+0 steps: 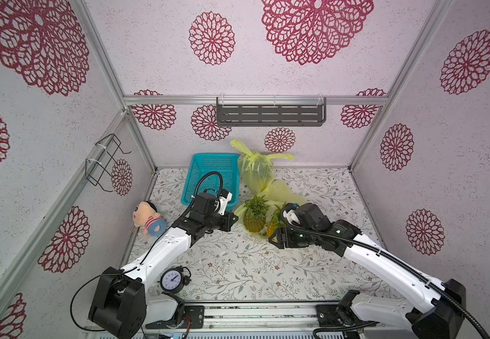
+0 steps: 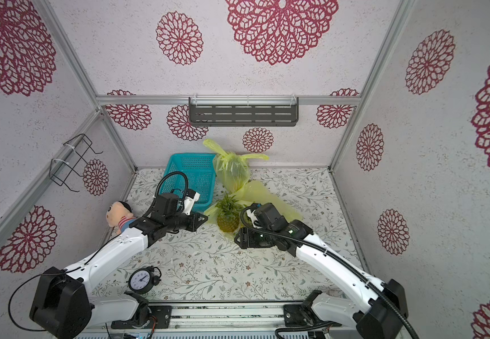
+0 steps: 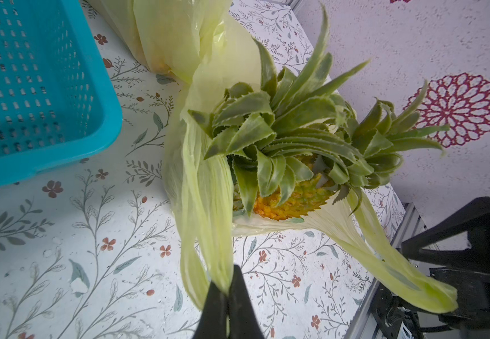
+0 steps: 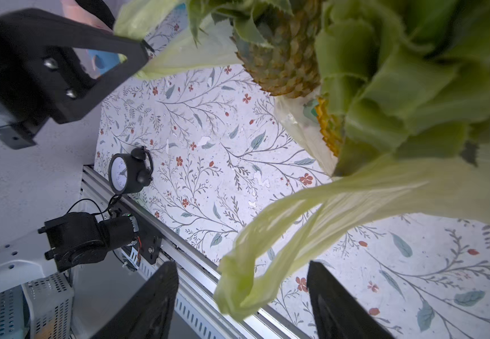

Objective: Place the pineapple into a plastic bag & tie a knot
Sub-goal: Adjust the plastic bag at the center of the board.

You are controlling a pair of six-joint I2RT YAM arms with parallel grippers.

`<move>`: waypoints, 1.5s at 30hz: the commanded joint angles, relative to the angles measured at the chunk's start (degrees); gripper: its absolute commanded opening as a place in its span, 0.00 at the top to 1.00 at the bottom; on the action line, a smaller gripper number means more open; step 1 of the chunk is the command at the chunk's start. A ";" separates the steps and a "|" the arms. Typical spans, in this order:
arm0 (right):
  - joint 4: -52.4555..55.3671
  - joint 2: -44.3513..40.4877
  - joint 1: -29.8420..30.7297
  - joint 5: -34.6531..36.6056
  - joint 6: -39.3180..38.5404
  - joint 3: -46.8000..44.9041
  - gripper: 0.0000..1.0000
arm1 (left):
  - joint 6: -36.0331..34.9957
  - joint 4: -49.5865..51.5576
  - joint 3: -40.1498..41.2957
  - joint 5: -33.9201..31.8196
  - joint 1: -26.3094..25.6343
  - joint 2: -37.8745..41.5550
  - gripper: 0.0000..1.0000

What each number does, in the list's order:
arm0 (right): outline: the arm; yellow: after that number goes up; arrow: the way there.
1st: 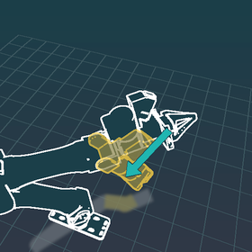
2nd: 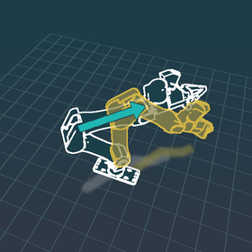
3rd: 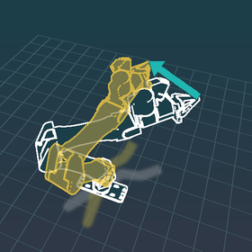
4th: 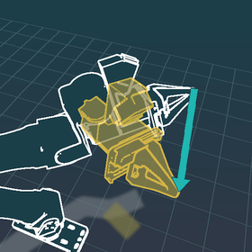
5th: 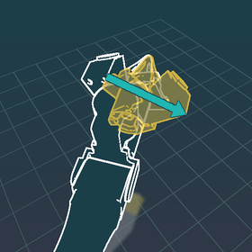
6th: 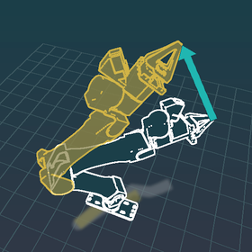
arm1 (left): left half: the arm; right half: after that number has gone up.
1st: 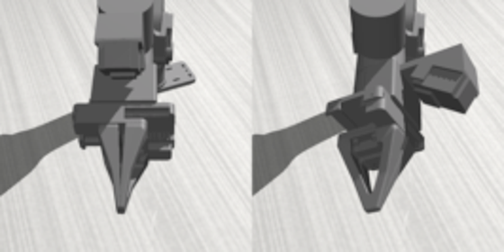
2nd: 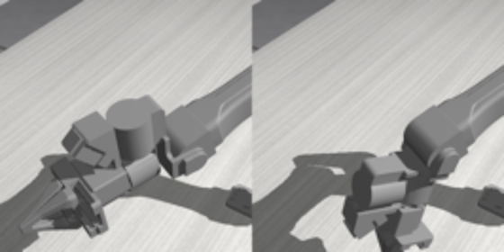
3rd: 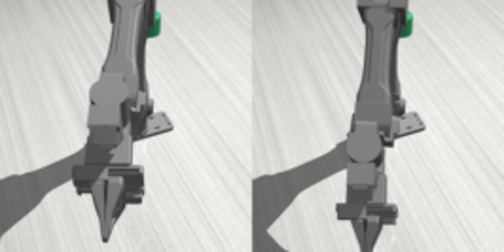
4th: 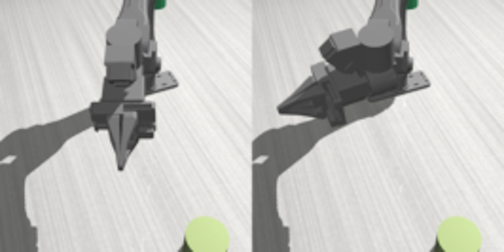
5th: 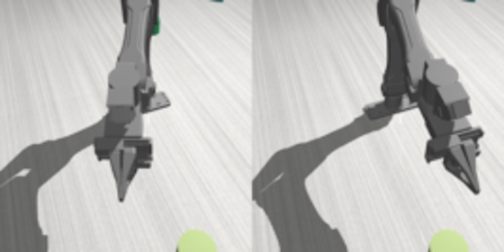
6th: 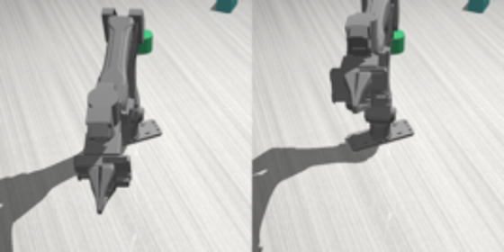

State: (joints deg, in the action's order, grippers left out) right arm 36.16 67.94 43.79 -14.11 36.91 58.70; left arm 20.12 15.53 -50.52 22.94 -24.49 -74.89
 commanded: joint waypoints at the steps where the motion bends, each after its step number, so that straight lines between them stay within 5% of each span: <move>1: -0.37 1.26 1.02 4.10 1.16 0.91 0.32 | -0.26 -0.05 -1.07 -0.35 -0.31 1.77 1.00; 4: 0.43 1.78 1.12 7.24 0.94 1.13 0.44 | -0.28 0.08 -1.23 -0.48 -0.35 1.85 1.00; 8: 2.59 1.89 1.09 12.45 -0.02 3.18 0.88 | 0.09 0.48 -1.80 -0.10 -0.25 2.29 1.00; 10: 4.06 1.19 1.03 16.45 -1.11 4.87 1.00 | 0.18 1.74 -2.83 0.77 -0.21 3.07 1.00; 17: 6.99 -2.97 -5.27 22.01 -6.44 11.83 1.00 | 2.36 6.03 -8.77 1.97 0.72 6.62 1.00; 34: 0.41 3.94 -28.57 9.13 -18.08 34.59 1.00 | 4.92 19.08 -38.14 -0.22 8.51 1.07 1.00; 40: -2.46 9.10 -31.39 1.99 -18.00 42.16 1.00 | 4.62 22.23 -48.89 -1.49 10.38 -2.68 1.00; 45: -2.93 9.70 -31.95 -0.07 -18.07 41.51 1.00 | 5.23 21.93 -48.07 -1.67 10.60 -1.65 1.00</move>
State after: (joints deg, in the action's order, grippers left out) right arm 37.52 79.00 12.62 -11.84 20.05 98.61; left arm 24.75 39.11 -98.13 22.33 -14.83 -78.02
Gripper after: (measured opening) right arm 0.054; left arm 0.040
